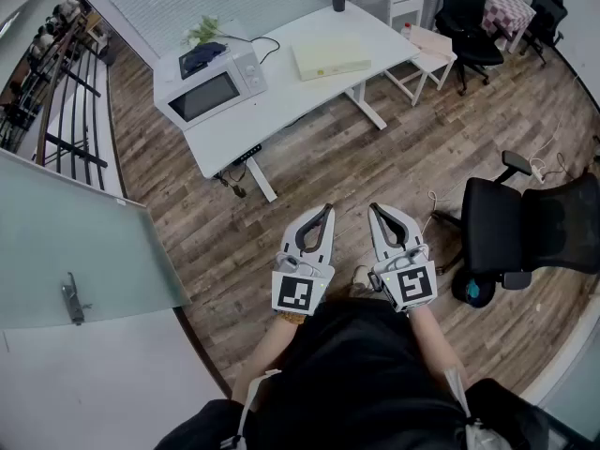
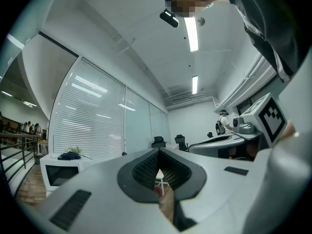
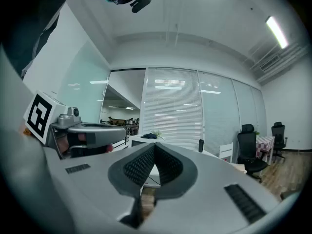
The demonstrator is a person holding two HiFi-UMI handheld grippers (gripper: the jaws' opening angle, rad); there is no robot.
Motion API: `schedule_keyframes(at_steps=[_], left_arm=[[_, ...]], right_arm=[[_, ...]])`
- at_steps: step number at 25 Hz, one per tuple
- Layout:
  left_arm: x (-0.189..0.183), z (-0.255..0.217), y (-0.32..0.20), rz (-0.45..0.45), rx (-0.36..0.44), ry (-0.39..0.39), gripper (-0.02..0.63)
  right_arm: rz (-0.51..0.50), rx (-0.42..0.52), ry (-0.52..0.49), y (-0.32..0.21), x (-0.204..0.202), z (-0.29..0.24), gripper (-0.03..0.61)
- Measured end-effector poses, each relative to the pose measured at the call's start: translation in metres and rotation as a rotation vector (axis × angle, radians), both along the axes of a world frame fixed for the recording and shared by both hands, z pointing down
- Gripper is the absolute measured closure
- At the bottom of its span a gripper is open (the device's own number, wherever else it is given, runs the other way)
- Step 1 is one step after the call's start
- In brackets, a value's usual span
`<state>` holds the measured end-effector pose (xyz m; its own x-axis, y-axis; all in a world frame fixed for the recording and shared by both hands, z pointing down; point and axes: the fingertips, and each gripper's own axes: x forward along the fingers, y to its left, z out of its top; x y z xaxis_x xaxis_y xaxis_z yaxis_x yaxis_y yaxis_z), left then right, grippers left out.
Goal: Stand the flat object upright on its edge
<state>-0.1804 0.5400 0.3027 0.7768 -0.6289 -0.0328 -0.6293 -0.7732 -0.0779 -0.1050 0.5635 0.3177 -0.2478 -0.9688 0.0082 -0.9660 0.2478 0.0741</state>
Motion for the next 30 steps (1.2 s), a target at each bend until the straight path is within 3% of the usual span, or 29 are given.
schedule_keyframes(at_steps=[6,17,30], left_arm=[[0.019,0.005,-0.013,-0.009,-0.012,-0.012,0.607],[0.047,0.017,-0.045,-0.077,-0.044,-0.049,0.607],[0.028,0.034,-0.142,-0.007,-0.06,-0.003,0.607]], right_arm=[[-0.014,0.003,-0.054,-0.012,0.025,0.003,0.571],[-0.037,-0.002,0.021,-0.044,0.067,0.012,0.569],[-0.006,-0.047,0.064,-0.133,0.054,0.023,0.569]])
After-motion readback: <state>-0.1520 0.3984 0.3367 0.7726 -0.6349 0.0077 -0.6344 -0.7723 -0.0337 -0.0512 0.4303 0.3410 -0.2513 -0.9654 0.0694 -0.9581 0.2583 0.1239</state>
